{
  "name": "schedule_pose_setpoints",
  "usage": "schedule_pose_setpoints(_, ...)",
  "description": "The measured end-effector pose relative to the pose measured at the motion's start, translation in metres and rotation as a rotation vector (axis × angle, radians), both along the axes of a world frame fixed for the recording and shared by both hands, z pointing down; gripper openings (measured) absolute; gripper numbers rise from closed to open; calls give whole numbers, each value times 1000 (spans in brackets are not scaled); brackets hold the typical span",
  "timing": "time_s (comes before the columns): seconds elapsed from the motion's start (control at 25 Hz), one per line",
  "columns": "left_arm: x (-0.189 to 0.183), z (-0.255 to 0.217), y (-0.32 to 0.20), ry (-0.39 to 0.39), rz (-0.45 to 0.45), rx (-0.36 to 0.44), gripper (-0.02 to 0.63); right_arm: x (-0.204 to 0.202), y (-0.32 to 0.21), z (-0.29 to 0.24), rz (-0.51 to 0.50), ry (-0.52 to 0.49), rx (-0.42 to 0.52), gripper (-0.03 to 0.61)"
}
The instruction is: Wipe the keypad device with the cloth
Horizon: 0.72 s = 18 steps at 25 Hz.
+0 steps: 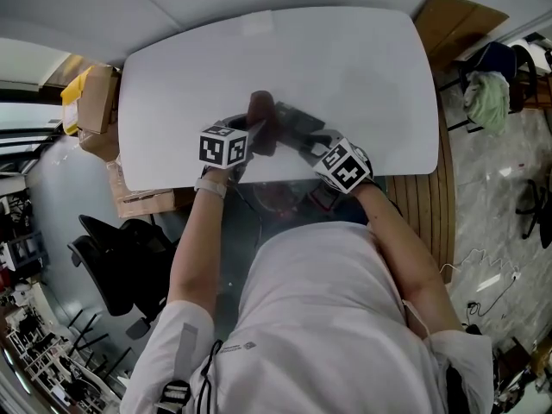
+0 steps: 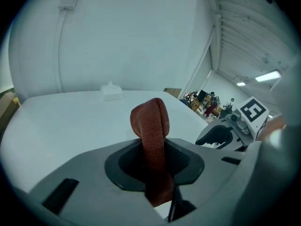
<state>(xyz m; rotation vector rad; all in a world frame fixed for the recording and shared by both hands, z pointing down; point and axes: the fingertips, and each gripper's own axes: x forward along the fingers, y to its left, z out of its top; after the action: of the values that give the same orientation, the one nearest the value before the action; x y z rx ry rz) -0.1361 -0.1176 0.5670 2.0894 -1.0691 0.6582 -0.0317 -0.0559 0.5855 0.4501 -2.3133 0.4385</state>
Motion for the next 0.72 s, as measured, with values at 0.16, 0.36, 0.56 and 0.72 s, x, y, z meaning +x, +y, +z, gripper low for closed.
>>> schedule_pose_setpoints(0.16, 3, 1, 14, 31, -34, -32, 100, 10, 0, 0, -18, 12, -10, 169)
schedule_pose_setpoints(0.36, 8, 2, 32, 64, -57, -71, 100, 23, -4, 0, 18, 7, -26, 170)
schedule_pose_setpoints(0.56, 15, 2, 46, 59, -57, -99, 100, 31, -7, -1, 22, 29, -24, 170)
schedule_pose_setpoints(0.72, 21, 0, 55, 64, -37, -102, 100, 42, -15, -4, 54, 51, -3, 170)
